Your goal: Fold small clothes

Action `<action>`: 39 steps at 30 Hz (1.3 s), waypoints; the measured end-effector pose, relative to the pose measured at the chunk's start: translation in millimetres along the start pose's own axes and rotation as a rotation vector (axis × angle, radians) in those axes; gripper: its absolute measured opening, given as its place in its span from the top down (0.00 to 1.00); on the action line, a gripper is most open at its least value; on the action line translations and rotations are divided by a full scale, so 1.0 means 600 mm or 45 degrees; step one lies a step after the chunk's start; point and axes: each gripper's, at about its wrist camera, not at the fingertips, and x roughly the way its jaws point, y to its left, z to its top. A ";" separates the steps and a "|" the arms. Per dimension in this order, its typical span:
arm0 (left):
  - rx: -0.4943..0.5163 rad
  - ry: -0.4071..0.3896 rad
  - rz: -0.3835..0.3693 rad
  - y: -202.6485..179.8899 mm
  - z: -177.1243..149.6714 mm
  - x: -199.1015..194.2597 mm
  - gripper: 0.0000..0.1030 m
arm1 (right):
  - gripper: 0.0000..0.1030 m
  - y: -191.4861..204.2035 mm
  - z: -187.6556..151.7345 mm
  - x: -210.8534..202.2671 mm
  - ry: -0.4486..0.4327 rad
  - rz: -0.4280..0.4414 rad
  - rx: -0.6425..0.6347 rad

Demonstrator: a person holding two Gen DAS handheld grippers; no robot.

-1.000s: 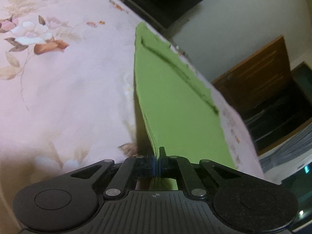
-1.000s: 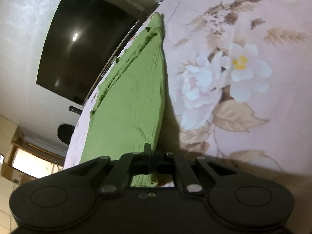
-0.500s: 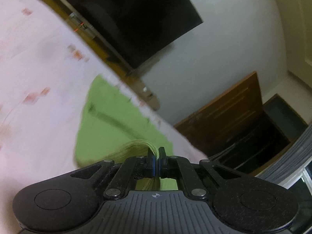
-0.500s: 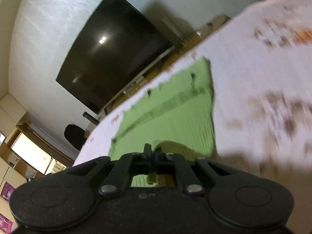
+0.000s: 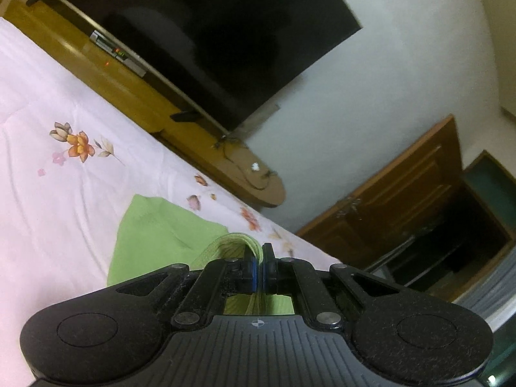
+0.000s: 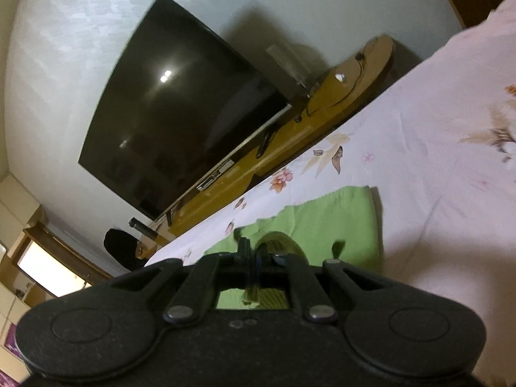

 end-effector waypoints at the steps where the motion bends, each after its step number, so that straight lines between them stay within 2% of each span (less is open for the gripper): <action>1: -0.003 0.004 0.013 0.007 0.005 0.016 0.97 | 0.96 -0.013 0.010 0.020 0.009 0.006 0.016; 7: -0.078 0.069 0.123 0.070 0.023 0.117 0.97 | 0.96 -0.094 0.049 0.118 0.062 0.026 0.122; 11: -0.143 0.129 0.187 0.111 0.018 0.178 0.97 | 0.96 -0.151 0.050 0.177 0.122 0.012 0.236; 17: -0.181 0.137 0.180 0.134 0.024 0.233 0.97 | 0.96 -0.207 0.039 0.223 0.147 0.018 0.404; 19: -0.225 0.108 0.171 0.146 0.025 0.242 0.97 | 0.96 -0.222 0.040 0.230 0.141 0.018 0.469; 21: -0.318 0.049 0.141 0.165 0.032 0.248 0.97 | 0.91 -0.235 0.044 0.233 0.104 0.045 0.515; 22: -0.370 0.020 0.118 0.175 0.035 0.253 0.97 | 0.86 -0.242 0.048 0.235 0.056 0.047 0.541; 24: -0.380 -0.047 0.143 0.184 0.043 0.256 0.97 | 0.76 -0.261 0.058 0.242 -0.021 0.085 0.602; 25: -0.364 -0.062 0.165 0.182 0.049 0.254 0.97 | 0.74 -0.269 0.064 0.246 -0.047 0.087 0.612; 26: -0.329 -0.063 0.145 0.177 0.054 0.249 0.97 | 0.74 -0.271 0.069 0.248 -0.060 0.051 0.602; 27: -0.241 -0.050 0.133 0.164 0.061 0.241 0.97 | 0.74 -0.267 0.072 0.247 -0.056 0.044 0.571; 29: 0.004 0.031 0.220 0.131 0.067 0.234 0.97 | 0.74 -0.240 0.078 0.234 -0.035 0.051 0.411; 31: 0.252 0.153 0.272 0.098 0.061 0.239 0.97 | 0.74 -0.204 0.078 0.223 0.009 -0.034 0.176; 34: 0.487 0.251 0.266 0.061 0.042 0.248 0.97 | 0.68 -0.173 0.076 0.227 0.071 -0.119 -0.042; 36: 0.522 0.270 0.280 0.058 0.038 0.254 0.97 | 0.64 -0.164 0.075 0.236 0.099 -0.162 -0.106; 39: 0.513 0.266 0.310 0.058 0.036 0.269 0.97 | 0.64 -0.168 0.074 0.241 0.103 -0.171 -0.089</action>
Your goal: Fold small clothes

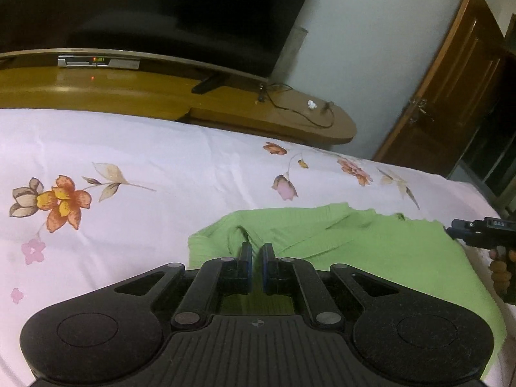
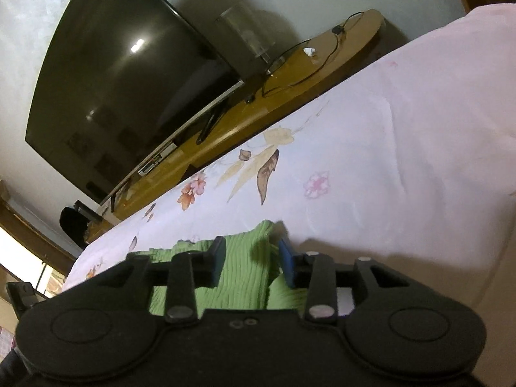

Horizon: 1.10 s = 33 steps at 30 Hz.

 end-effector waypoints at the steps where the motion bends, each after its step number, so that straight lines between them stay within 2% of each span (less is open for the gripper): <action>1: 0.006 0.000 0.018 -0.001 0.002 0.006 0.97 | 0.65 -0.001 -0.001 0.001 -0.006 -0.004 0.006; 4: -0.004 -0.036 0.017 -0.005 0.004 0.002 0.97 | 0.66 0.000 -0.002 0.014 0.008 -0.026 -0.003; 6: -0.054 -0.084 -0.087 0.002 0.002 -0.006 0.97 | 0.66 0.000 -0.002 0.017 0.008 -0.022 -0.011; 7: -0.061 -0.084 -0.099 0.008 0.001 -0.008 0.97 | 0.66 0.000 0.000 0.019 0.009 -0.022 -0.016; 11: -0.006 -0.054 -0.058 0.008 -0.003 -0.009 0.97 | 0.66 -0.001 0.003 0.027 0.020 -0.024 -0.035; 17: 0.008 -0.058 -0.074 0.007 -0.002 -0.004 0.97 | 0.66 -0.006 0.002 0.028 0.014 -0.007 -0.030; 21: -0.085 -0.175 -0.087 0.025 0.008 -0.029 0.97 | 0.66 -0.007 0.003 0.026 0.014 0.000 -0.033; 26: -0.029 -0.087 -0.147 0.009 0.011 -0.009 0.97 | 0.68 0.004 0.001 0.014 -0.036 0.001 -0.077; 28: -0.010 -0.031 -0.066 -0.001 0.014 0.018 0.97 | 0.68 0.018 -0.002 0.011 -0.067 0.013 -0.130; 29: -0.007 0.032 0.006 -0.002 0.014 0.040 0.97 | 0.68 0.024 -0.004 0.015 -0.058 0.012 -0.158; 30: -0.001 0.052 0.044 0.002 0.011 0.054 0.97 | 0.70 0.030 -0.007 0.026 -0.019 -0.023 -0.204; 31: -0.041 0.034 0.039 0.006 0.009 0.054 0.97 | 0.78 0.034 -0.010 0.037 0.013 -0.097 -0.257; 33: -0.101 0.013 0.042 0.008 0.013 0.042 0.97 | 0.77 0.035 -0.007 0.036 -0.005 -0.193 -0.270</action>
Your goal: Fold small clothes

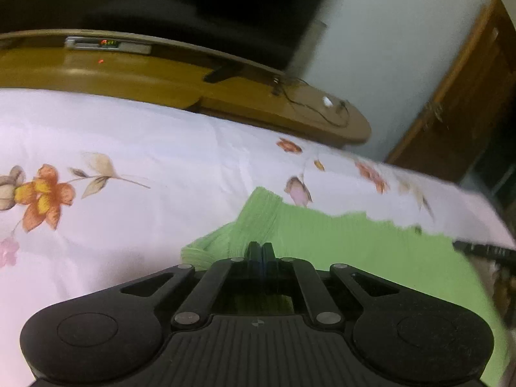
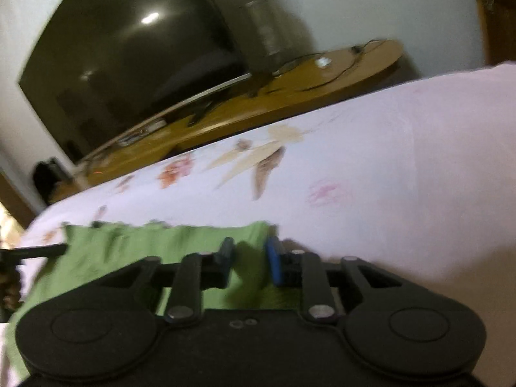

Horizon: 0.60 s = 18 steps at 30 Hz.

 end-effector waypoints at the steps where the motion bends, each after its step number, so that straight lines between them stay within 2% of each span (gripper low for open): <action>1: 0.012 -0.043 0.020 -0.010 0.001 -0.014 0.97 | 0.73 -0.005 0.004 -0.007 -0.009 -0.021 0.029; 3: 0.059 -0.119 -0.064 -0.048 0.007 -0.034 0.97 | 0.73 0.001 0.009 -0.031 -0.066 -0.031 0.019; 5: 0.153 -0.102 -0.121 -0.111 0.011 -0.018 0.97 | 0.70 0.039 0.011 -0.041 -0.103 0.032 -0.062; 6: 0.225 -0.072 -0.140 -0.145 0.008 0.001 0.96 | 0.70 0.069 0.011 -0.032 -0.084 0.067 -0.122; 9: 0.332 0.072 -0.198 -0.215 -0.022 0.064 0.96 | 0.70 0.160 -0.001 0.019 0.034 0.137 -0.294; 10: 0.383 0.099 -0.195 -0.235 -0.038 0.080 0.96 | 0.72 0.193 -0.008 0.040 0.095 0.151 -0.364; 11: 0.424 0.097 -0.149 -0.245 -0.049 0.089 0.96 | 0.71 0.218 -0.020 0.054 0.132 0.158 -0.422; 12: 0.437 0.067 -0.134 -0.242 -0.056 0.090 0.96 | 0.71 0.236 -0.030 0.067 0.166 0.156 -0.481; 14: 0.366 0.042 -0.106 -0.209 -0.048 0.078 0.96 | 0.73 0.234 -0.041 0.074 0.182 0.105 -0.542; 16: 0.323 -0.004 -0.032 -0.160 -0.037 0.050 0.96 | 0.73 0.186 -0.028 0.051 0.123 -0.030 -0.488; 17: 0.300 -0.014 0.029 -0.135 -0.035 0.040 0.96 | 0.73 0.152 -0.021 0.036 0.100 -0.069 -0.442; 18: 0.257 -0.018 0.036 -0.109 -0.033 0.030 0.96 | 0.76 0.118 -0.016 0.019 0.085 -0.094 -0.395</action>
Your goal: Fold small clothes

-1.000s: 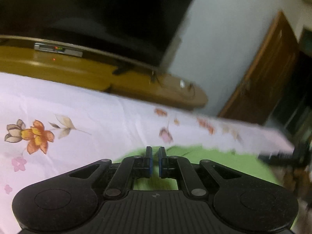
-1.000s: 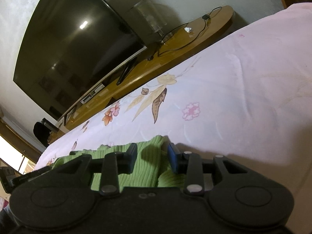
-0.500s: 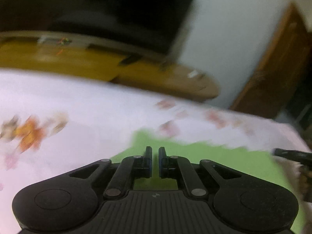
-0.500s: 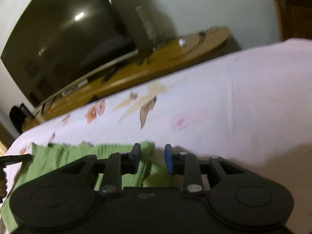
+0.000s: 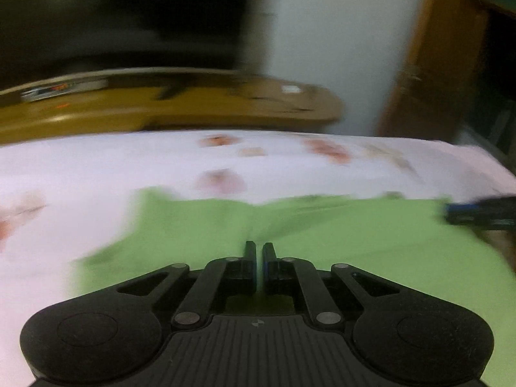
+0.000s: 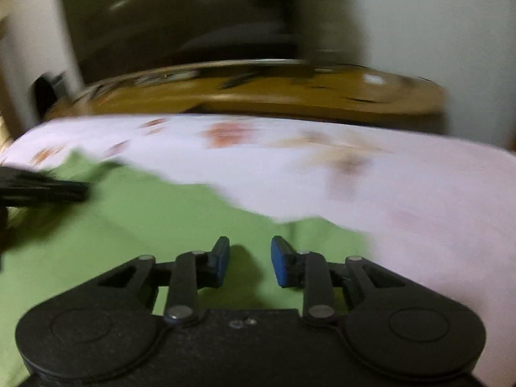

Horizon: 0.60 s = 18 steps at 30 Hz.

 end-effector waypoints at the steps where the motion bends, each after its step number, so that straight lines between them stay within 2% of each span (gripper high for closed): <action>1: -0.083 -0.010 -0.029 0.027 0.000 -0.011 0.96 | 0.81 -0.028 -0.008 -0.013 -0.005 0.020 0.027; 3: -0.112 -0.031 0.115 0.037 0.003 -0.032 0.91 | 0.80 -0.038 -0.012 -0.031 -0.017 0.040 0.029; 4: -0.114 -0.055 0.126 0.034 0.002 -0.046 0.83 | 0.73 -0.031 -0.010 -0.038 -0.021 0.024 0.023; 5: -0.149 -0.088 0.089 0.029 -0.001 -0.063 0.67 | 0.64 -0.020 -0.008 -0.048 -0.044 0.021 0.020; 6: -0.174 -0.113 0.049 0.019 -0.002 -0.078 0.56 | 0.64 -0.005 -0.007 -0.058 -0.083 0.043 0.021; 7: -0.154 -0.144 0.000 -0.002 -0.006 -0.095 0.33 | 0.64 0.016 -0.010 -0.069 -0.111 0.081 0.027; 8: -0.104 -0.168 -0.034 -0.028 -0.008 -0.104 0.20 | 0.64 0.035 -0.010 -0.079 -0.117 0.128 0.028; 9: -0.056 -0.180 -0.063 -0.058 -0.015 -0.112 0.20 | 0.64 0.064 -0.013 -0.082 -0.109 0.188 0.005; 11: -0.010 -0.127 -0.174 -0.101 -0.034 -0.114 0.20 | 0.63 0.120 -0.023 -0.074 -0.059 0.275 -0.066; 12: 0.038 -0.100 -0.180 -0.119 -0.042 -0.110 0.20 | 0.63 0.146 -0.028 -0.067 -0.034 0.304 -0.094; 13: 0.109 -0.058 -0.151 -0.137 -0.056 -0.104 0.20 | 0.64 0.172 -0.036 -0.058 -0.003 0.330 -0.122; 14: 0.176 -0.013 -0.083 -0.150 -0.067 -0.095 0.20 | 0.65 0.192 -0.044 -0.050 0.029 0.330 -0.159; 16: 0.270 0.046 0.097 -0.156 -0.091 -0.082 0.20 | 0.65 0.214 -0.062 -0.045 0.056 0.250 -0.231; 18: 0.280 0.003 0.127 -0.130 -0.107 -0.110 0.20 | 0.65 0.201 -0.070 -0.060 0.045 0.194 -0.223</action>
